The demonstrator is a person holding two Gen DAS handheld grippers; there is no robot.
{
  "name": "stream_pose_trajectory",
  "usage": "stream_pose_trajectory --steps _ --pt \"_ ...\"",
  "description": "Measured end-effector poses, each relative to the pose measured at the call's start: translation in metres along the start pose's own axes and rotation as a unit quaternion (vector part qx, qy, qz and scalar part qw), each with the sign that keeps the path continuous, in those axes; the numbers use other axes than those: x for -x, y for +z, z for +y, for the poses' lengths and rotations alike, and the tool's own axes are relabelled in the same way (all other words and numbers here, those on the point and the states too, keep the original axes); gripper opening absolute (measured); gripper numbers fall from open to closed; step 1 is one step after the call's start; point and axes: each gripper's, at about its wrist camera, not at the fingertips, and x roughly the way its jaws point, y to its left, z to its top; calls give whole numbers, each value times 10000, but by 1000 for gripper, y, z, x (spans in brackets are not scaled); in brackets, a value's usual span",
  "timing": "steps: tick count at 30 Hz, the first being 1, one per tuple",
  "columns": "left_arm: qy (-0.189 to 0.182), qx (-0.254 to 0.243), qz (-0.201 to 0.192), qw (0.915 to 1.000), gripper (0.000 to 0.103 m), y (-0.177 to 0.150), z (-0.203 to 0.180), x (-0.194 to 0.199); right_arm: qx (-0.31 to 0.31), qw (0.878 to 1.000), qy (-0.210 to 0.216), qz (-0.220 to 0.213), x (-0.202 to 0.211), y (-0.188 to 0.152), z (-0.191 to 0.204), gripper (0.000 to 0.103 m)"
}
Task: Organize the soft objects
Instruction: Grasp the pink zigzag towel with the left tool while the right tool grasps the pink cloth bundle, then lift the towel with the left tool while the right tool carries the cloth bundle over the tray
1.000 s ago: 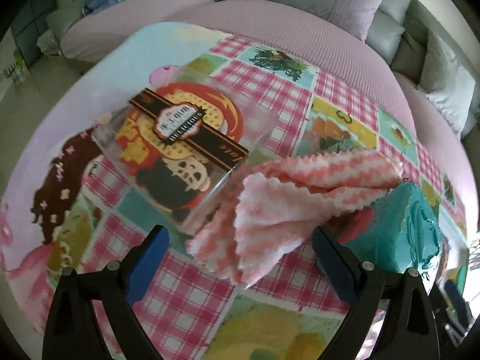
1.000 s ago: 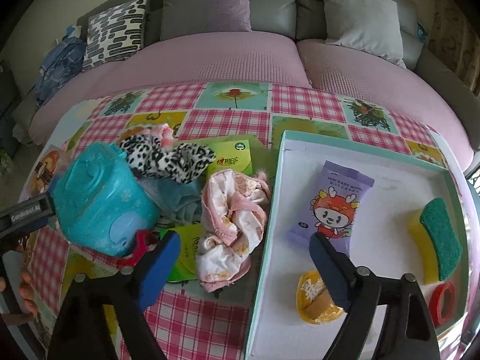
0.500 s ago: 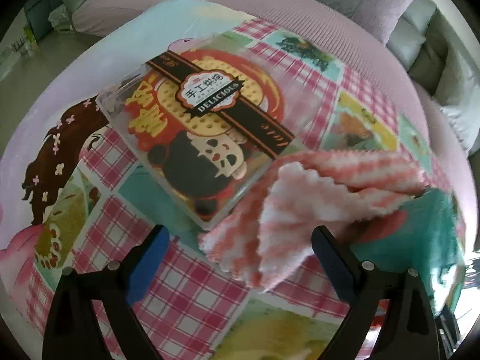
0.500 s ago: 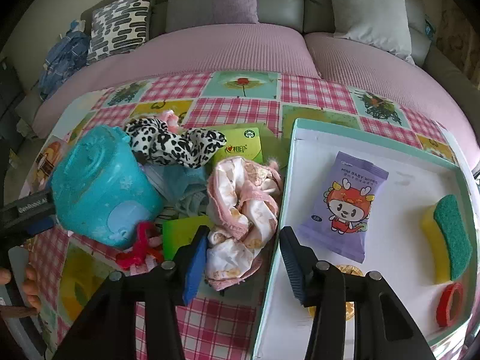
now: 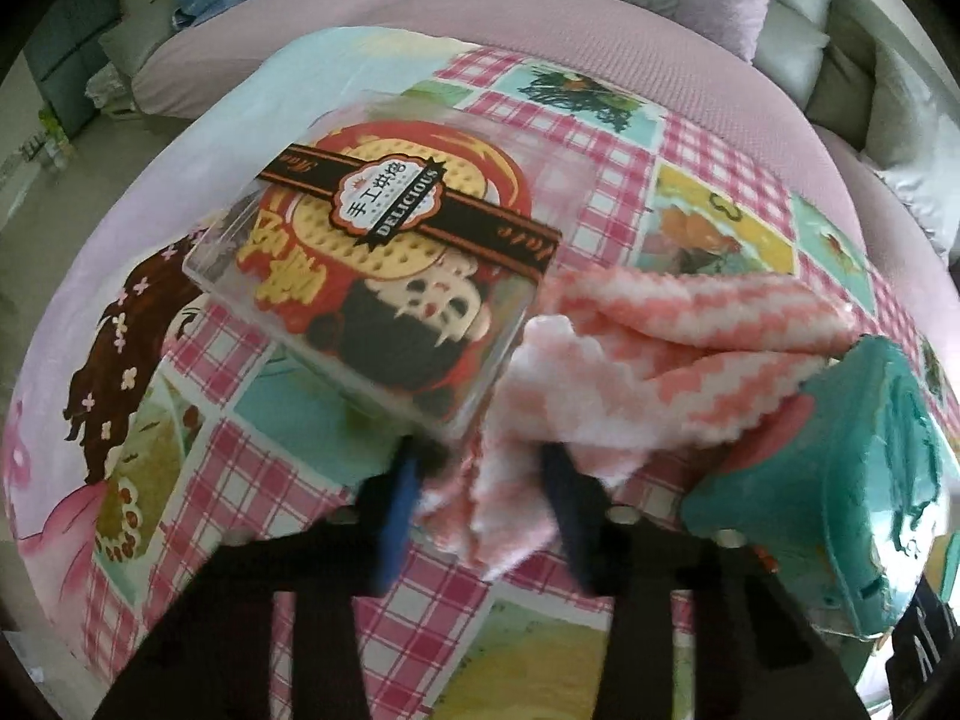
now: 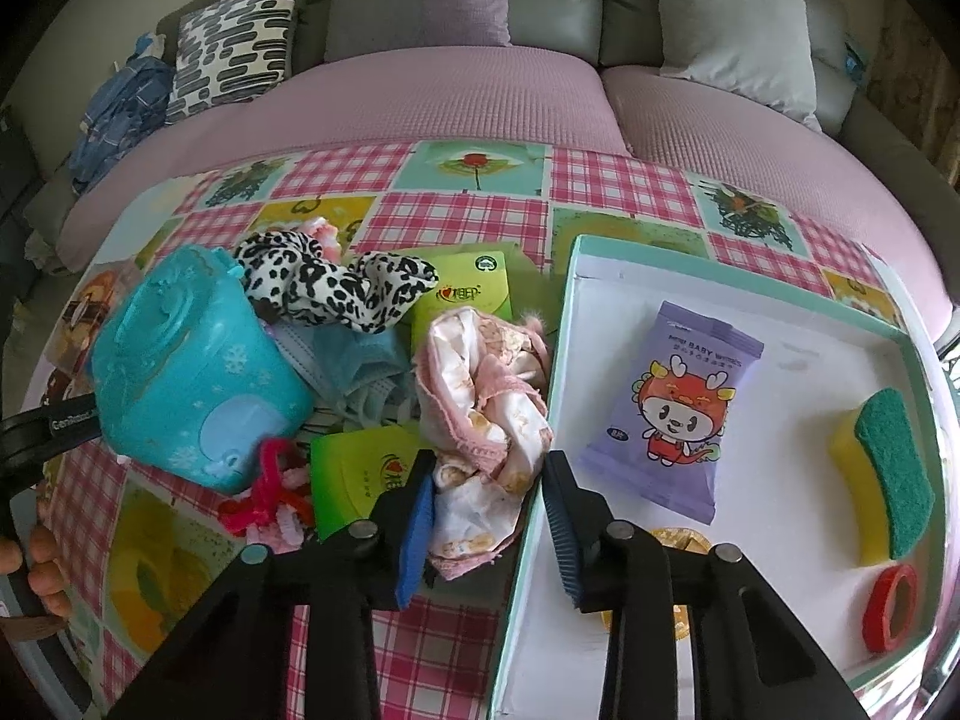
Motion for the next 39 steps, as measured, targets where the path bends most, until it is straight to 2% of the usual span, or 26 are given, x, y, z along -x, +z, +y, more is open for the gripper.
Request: stream_pose_trajectory --steps 3,4,8,14,20,31,39 --pt "-187 -30 17 9998 11 -2 -2 1 -11 10000 -19 4 1 0 -1 31" --pt "-281 -20 40 9996 10 -2 -3 0 -18 10000 -27 3 1 0 -2 29" --pt "-303 -61 56 9995 9 -3 -5 0 -72 10000 -26 5 2 0 -5 22" --pt "-545 -4 116 9984 8 -5 -1 2 -165 9999 8 -8 4 -1 -8 17" --pt "-737 13 -17 9973 8 -7 -1 18 -190 9997 98 -102 11 -1 -8 12" --pt "-1174 75 -562 9915 8 -1 4 58 -145 9991 168 -359 29 -1 -6 12" --pt "-1460 27 -1028 9839 8 2 0 83 -239 9984 223 -460 38 -2 -13 12"
